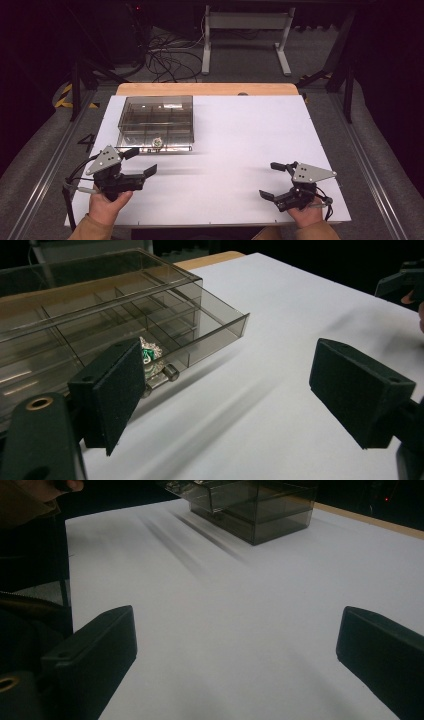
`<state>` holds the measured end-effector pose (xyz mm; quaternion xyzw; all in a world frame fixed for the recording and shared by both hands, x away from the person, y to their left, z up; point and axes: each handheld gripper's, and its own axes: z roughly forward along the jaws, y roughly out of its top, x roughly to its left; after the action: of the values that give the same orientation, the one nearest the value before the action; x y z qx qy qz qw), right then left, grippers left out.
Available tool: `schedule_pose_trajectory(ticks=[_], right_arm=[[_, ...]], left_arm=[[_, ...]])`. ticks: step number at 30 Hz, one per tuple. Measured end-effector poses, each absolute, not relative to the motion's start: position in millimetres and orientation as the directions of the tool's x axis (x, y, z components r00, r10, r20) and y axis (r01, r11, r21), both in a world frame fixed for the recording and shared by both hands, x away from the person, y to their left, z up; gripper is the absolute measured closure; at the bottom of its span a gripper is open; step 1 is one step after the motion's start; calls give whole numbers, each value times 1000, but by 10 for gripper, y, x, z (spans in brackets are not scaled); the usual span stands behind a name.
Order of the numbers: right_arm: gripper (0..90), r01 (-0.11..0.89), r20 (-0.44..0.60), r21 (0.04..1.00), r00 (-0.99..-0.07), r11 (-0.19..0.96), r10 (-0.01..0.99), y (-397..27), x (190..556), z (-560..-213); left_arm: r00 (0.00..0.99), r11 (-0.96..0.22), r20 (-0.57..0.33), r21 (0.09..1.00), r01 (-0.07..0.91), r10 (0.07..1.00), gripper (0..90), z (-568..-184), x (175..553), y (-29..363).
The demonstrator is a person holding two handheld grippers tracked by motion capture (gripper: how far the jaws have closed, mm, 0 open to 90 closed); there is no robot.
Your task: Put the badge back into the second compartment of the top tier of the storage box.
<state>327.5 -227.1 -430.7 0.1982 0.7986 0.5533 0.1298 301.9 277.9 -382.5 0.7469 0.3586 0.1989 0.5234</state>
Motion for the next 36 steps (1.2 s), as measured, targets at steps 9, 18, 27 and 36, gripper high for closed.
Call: schedule_pose_trajectory(ticks=[9, 18, 27, 36], right_arm=[[34, 175, 14, 935, -888, 309, 460, -2268, 3273, -4308], [34, 173, 12, 935, -889, 310, 459, -2265, 3271, -4309], [33, 173, 13, 935, -890, 310, 456, -2263, 3269, -4310], [33, 180, 21, 934, -891, 309, 454, -2267, 3281, -4322]], left_arm=[[675, -195, -54, 938, 288, 735, 135, -3965, 2912, 2847], [682, -227, -19, 936, 270, 731, 99, -4118, 2830, 2857], [673, -274, 35, 928, 254, 739, 88, -4331, 2799, 2874], [659, -229, -17, 931, 285, 752, 86, -4370, 2762, 2910]])
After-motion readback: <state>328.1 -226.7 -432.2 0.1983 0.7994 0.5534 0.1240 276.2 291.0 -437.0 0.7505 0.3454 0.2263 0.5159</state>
